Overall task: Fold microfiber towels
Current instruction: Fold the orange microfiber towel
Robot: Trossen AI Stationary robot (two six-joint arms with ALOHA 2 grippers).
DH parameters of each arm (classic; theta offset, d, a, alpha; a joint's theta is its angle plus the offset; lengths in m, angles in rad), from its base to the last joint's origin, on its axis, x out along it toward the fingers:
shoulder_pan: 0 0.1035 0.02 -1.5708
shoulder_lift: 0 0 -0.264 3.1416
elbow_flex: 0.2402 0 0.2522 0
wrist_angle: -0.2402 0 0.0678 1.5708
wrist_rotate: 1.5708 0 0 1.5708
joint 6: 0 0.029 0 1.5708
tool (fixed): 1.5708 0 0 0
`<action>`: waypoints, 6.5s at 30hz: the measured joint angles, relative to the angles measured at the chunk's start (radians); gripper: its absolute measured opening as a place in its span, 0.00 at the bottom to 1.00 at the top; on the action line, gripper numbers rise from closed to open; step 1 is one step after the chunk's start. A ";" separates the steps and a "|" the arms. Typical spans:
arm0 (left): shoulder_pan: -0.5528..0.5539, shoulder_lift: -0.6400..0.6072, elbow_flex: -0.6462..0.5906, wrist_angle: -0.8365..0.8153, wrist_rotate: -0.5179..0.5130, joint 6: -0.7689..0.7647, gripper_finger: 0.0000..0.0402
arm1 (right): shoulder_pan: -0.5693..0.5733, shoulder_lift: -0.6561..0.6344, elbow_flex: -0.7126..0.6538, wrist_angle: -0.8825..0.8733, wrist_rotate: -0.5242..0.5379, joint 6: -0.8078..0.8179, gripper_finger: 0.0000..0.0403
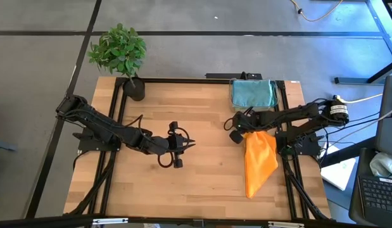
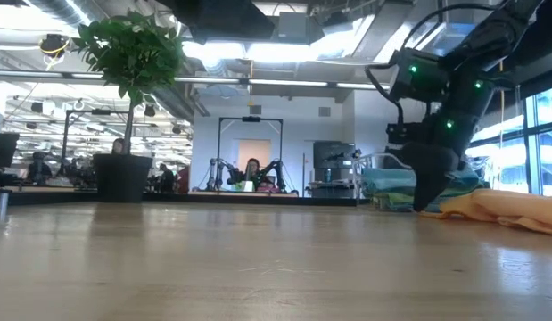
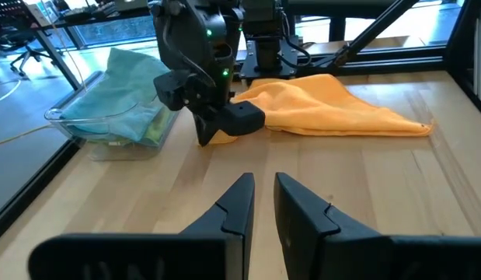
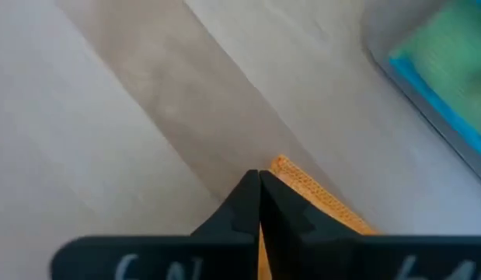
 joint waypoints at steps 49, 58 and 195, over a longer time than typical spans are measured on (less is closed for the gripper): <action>-0.042 0.007 0.000 -0.420 -0.379 -0.103 0.26 | 0.460 0.262 0.350 0.438 0.000 -0.383 0.36; -0.100 -0.041 0.000 -0.441 -0.208 -0.023 0.25 | 0.460 0.582 0.607 0.310 -0.010 -0.466 0.51; 0.068 0.121 -0.210 0.180 0.313 -0.090 0.41 | 0.428 0.032 1.010 -0.297 -0.129 -0.598 0.00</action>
